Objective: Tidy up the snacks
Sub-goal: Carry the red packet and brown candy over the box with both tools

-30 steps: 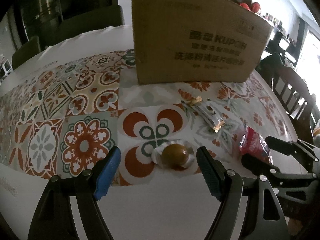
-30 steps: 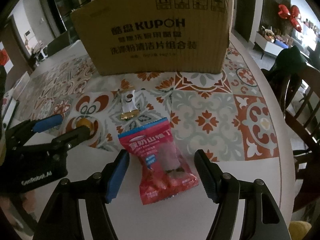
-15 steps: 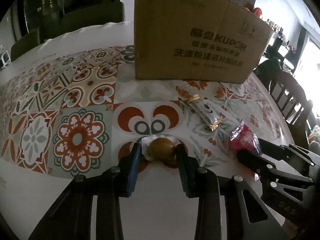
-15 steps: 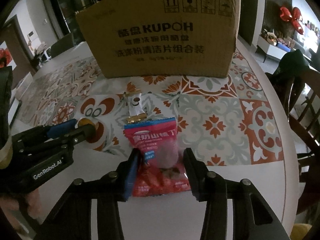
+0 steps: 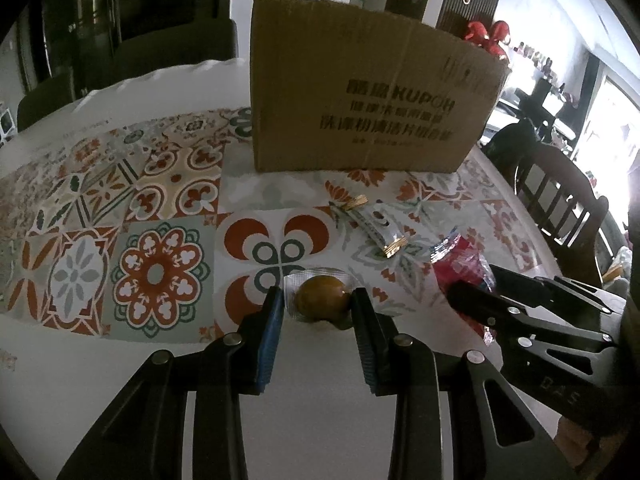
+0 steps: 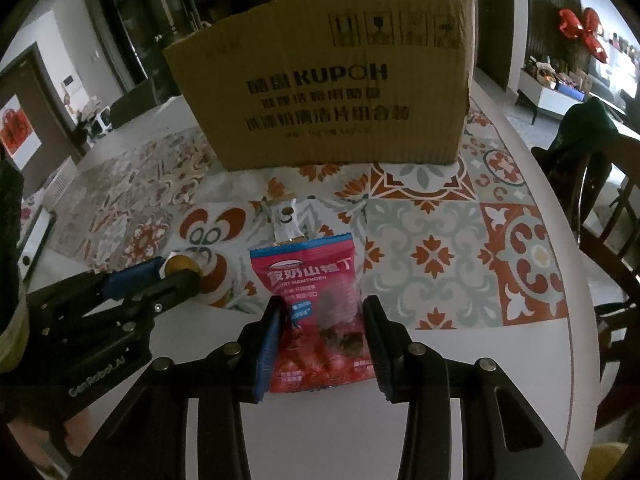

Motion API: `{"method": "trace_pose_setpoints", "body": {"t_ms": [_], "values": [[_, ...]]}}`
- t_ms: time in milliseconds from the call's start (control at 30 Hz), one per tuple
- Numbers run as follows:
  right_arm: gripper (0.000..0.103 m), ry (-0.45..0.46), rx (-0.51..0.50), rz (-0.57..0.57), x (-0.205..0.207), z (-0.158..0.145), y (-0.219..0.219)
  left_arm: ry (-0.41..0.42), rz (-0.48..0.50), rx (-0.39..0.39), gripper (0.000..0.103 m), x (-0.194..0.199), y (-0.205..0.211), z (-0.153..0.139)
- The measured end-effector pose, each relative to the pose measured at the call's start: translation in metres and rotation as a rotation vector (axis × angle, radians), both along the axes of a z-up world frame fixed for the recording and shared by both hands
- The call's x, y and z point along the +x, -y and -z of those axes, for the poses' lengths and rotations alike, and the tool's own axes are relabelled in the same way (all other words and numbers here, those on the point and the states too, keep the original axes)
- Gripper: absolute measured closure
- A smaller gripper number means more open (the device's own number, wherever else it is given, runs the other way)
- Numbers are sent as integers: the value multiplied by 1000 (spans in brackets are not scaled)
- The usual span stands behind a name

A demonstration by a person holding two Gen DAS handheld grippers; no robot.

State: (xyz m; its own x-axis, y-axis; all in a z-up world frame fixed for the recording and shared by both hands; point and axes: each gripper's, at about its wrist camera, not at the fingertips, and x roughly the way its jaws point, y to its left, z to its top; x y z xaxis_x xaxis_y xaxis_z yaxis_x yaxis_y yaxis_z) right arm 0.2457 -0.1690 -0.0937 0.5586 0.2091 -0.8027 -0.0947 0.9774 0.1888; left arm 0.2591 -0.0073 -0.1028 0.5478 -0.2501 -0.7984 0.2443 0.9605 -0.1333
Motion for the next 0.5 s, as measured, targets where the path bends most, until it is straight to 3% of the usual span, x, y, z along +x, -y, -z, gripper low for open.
{"method": "trace_pose_setpoints", "body": {"t_ms": [500], "values": [[62,114,18,-12,-6,-48,-2,139,3,-51,69,-14,-9,-59]]}}
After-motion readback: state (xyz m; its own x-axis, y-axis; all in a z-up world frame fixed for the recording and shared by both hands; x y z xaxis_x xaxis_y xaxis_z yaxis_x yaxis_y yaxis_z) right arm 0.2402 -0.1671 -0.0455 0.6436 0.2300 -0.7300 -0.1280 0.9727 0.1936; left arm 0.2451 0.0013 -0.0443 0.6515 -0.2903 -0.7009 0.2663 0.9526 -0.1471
